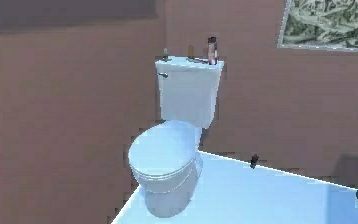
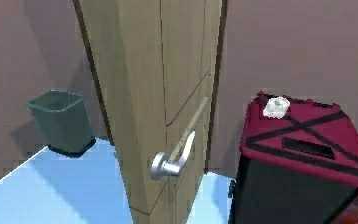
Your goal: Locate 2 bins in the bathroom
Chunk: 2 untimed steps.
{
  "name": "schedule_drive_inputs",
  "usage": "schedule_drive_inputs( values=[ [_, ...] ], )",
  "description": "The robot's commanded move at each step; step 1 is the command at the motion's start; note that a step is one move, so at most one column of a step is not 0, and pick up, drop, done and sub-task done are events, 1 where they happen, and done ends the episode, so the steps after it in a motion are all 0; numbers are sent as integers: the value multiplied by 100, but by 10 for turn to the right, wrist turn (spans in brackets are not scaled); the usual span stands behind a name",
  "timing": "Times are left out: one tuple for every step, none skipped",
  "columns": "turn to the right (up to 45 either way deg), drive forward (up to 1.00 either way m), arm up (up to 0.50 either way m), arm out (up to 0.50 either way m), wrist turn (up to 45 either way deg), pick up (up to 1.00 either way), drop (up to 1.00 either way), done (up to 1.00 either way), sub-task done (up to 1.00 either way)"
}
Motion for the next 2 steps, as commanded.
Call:
schedule_drive_inputs(
  values=[
    [-120, 0, 0, 0, 0, 0, 0, 0, 0],
    [0, 35, 0, 0, 0, 0, 0, 0, 0]
  ],
)
